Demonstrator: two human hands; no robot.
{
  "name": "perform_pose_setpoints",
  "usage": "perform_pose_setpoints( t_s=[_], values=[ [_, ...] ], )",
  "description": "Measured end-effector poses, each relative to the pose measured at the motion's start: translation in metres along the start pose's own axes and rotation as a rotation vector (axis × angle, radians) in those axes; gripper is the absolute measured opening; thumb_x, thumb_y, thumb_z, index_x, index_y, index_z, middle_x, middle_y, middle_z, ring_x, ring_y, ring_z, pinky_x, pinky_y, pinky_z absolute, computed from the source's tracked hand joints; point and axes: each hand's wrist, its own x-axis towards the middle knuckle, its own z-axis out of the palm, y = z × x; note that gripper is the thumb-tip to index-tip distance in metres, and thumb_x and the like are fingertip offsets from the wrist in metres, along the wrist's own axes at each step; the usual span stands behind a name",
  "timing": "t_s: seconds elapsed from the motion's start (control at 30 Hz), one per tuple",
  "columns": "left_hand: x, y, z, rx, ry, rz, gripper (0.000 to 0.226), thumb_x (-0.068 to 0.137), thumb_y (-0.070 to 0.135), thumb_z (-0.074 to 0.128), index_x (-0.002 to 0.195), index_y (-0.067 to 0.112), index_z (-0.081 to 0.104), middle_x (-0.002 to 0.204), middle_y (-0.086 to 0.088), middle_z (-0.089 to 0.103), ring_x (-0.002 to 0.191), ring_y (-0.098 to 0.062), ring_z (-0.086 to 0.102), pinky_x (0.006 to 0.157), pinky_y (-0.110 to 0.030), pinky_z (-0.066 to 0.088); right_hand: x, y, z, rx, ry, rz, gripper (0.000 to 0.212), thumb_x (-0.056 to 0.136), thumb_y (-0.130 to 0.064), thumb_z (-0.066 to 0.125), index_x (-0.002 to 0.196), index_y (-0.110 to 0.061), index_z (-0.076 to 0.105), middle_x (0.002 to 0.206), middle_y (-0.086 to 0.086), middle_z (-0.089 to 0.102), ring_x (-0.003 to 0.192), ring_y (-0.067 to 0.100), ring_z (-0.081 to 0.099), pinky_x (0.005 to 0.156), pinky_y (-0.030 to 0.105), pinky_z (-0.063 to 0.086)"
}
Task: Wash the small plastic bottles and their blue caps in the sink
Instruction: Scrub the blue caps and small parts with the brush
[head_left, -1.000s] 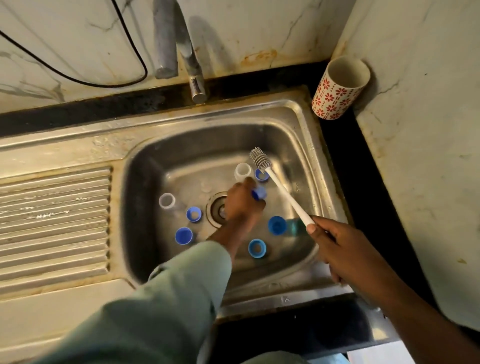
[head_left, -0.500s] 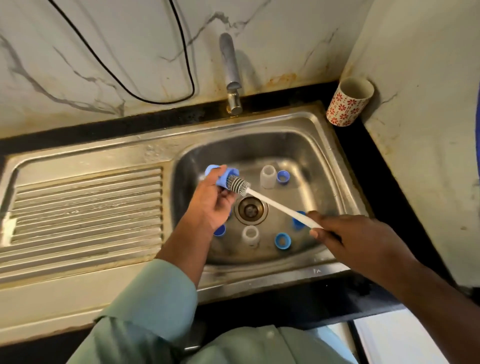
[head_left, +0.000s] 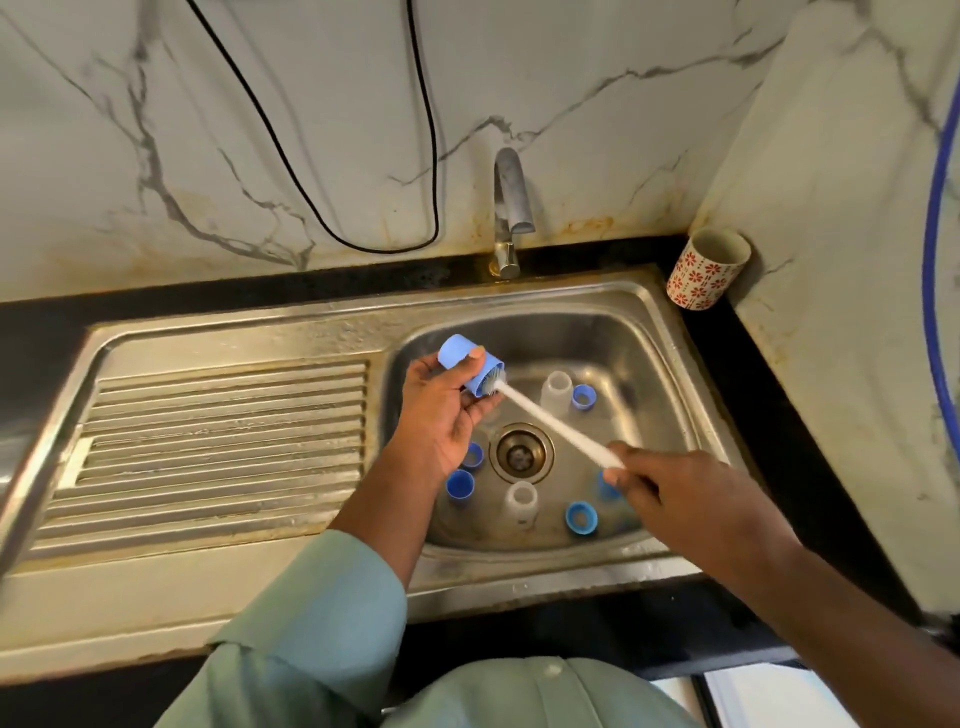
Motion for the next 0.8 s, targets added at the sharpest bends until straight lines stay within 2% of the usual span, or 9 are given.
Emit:
perform_pose_setpoints(
  t_s=[0.07,0.13,0.2,0.27,0.33,0.47,0.6,0.7,0.8],
  values=[
    [-0.002,0.003,-0.005,-0.049,0.048,0.025,0.057,0.081,0.010,0.075,0.129,0.003,0.046,0.118,-0.023,0.064,0.084,-0.028,0.073,0.068,-0.038,0.061,0.005,-0.006,-0.006,0.259,-0.134,0.010,0.027,0.098,-0.041,0.051,0.122,-0.037,0.063,0.063,-0.010,0.060,0.050,0.001,0.051,0.049,0.017,0.042],
    [-0.001,0.009,-0.006,-0.054,0.048,0.037,0.059,0.080,0.011,0.075,0.131,0.005,0.045,0.120,-0.024,0.064,0.090,-0.030,0.073,0.073,-0.041,0.062,0.016,-0.002,-0.005,0.353,-0.074,0.026,0.026,0.097,-0.037,0.055,0.119,-0.034,0.066,0.058,-0.016,0.060,0.046,-0.002,0.048,0.044,0.012,0.035],
    [0.001,0.013,-0.006,0.017,0.022,0.055,0.044,0.084,0.005,0.073,0.119,0.012,0.047,0.122,-0.022,0.063,0.098,-0.033,0.072,0.084,-0.051,0.059,0.021,-0.003,0.002,0.287,-0.014,0.063,0.032,0.097,-0.043,0.051,0.126,-0.036,0.062,0.065,-0.011,0.060,0.052,0.000,0.050,0.049,0.015,0.036],
    [0.001,0.017,-0.007,0.058,-0.003,0.062,0.041,0.085,0.003,0.072,0.115,0.015,0.047,0.123,-0.021,0.062,0.098,-0.035,0.071,0.085,-0.051,0.059,0.020,-0.005,0.007,0.190,-0.039,0.017,0.034,0.098,-0.046,0.047,0.128,-0.036,0.059,0.074,-0.005,0.062,0.057,0.003,0.050,0.053,0.021,0.038],
    [-0.001,0.019,-0.010,0.046,0.016,0.075,0.038,0.087,0.004,0.070,0.116,0.016,0.049,0.121,-0.021,0.063,0.098,-0.036,0.071,0.083,-0.047,0.060,0.021,-0.012,0.004,0.249,-0.096,-0.043,0.026,0.098,-0.041,0.050,0.120,-0.036,0.064,0.072,0.000,0.063,0.054,0.003,0.049,0.051,0.021,0.040],
    [-0.003,0.033,-0.006,0.034,0.018,0.095,0.039,0.088,0.003,0.068,0.123,0.016,0.056,0.116,-0.018,0.066,0.098,-0.033,0.071,0.083,-0.048,0.060,0.032,-0.024,0.009,0.379,-0.011,0.018,0.014,0.099,-0.037,0.052,0.101,-0.041,0.065,0.065,-0.009,0.056,0.055,0.004,0.049,0.053,0.022,0.041],
    [0.000,0.041,-0.011,-0.015,0.115,0.123,0.046,0.088,0.006,0.070,0.129,0.016,0.053,0.120,-0.018,0.064,0.102,-0.034,0.070,0.077,-0.043,0.061,0.031,-0.029,0.010,0.206,-0.039,-0.088,0.026,0.099,-0.036,0.051,0.119,-0.029,0.065,0.071,-0.001,0.064,0.058,0.009,0.056,0.057,0.031,0.050],
    [0.002,0.036,-0.007,0.023,0.083,0.097,0.037,0.089,0.007,0.070,0.121,0.017,0.054,0.118,-0.018,0.065,0.098,-0.031,0.071,0.079,-0.045,0.061,0.038,-0.025,0.016,0.302,0.018,-0.007,0.029,0.099,-0.039,0.050,0.124,-0.032,0.064,0.067,-0.010,0.057,0.057,0.002,0.051,0.054,0.020,0.042],
    [0.005,0.037,-0.006,0.040,0.140,0.104,0.040,0.087,0.005,0.071,0.123,0.016,0.056,0.116,-0.018,0.066,0.091,-0.029,0.071,0.076,-0.043,0.061,0.032,-0.025,0.020,0.205,-0.034,-0.040,0.033,0.099,-0.046,0.046,0.128,-0.037,0.058,0.075,-0.009,0.061,0.063,0.005,0.056,0.062,0.026,0.050]
  ],
)
